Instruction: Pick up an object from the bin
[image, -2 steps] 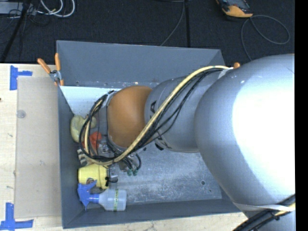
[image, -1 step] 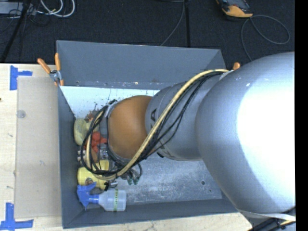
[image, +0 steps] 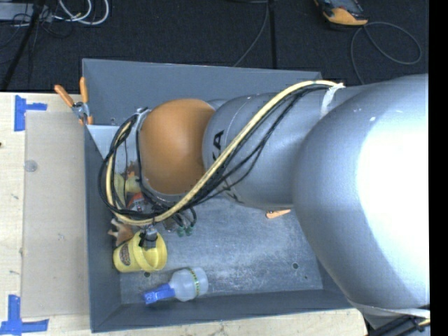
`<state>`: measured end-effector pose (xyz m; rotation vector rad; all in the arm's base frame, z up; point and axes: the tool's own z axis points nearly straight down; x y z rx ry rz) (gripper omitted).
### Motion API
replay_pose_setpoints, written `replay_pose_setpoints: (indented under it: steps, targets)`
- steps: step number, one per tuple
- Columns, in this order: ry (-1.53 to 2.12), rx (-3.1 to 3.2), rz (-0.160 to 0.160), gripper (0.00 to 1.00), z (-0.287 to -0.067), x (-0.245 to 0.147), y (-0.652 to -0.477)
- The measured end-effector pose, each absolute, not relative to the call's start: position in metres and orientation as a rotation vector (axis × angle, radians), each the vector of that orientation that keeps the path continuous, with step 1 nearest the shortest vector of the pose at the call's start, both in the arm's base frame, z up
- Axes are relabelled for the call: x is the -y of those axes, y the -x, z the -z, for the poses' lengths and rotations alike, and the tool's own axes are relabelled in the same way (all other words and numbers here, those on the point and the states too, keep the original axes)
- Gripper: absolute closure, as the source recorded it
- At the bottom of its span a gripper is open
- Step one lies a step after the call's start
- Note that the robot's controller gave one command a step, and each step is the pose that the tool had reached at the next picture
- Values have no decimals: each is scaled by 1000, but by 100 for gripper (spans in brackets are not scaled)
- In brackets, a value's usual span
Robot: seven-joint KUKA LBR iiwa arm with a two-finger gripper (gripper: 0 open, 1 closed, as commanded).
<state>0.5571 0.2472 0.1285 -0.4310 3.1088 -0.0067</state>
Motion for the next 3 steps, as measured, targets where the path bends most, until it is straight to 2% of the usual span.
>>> replay_pose_setpoints:
  steps: [1, 2, 3]
  targets:
    - [431, -3109, 7, 100, -128, -247, -557]
    - [422, -3116, 9, 100, -174, -246, -558]
    - [433, -3111, 8, 100, -242, -247, -559]
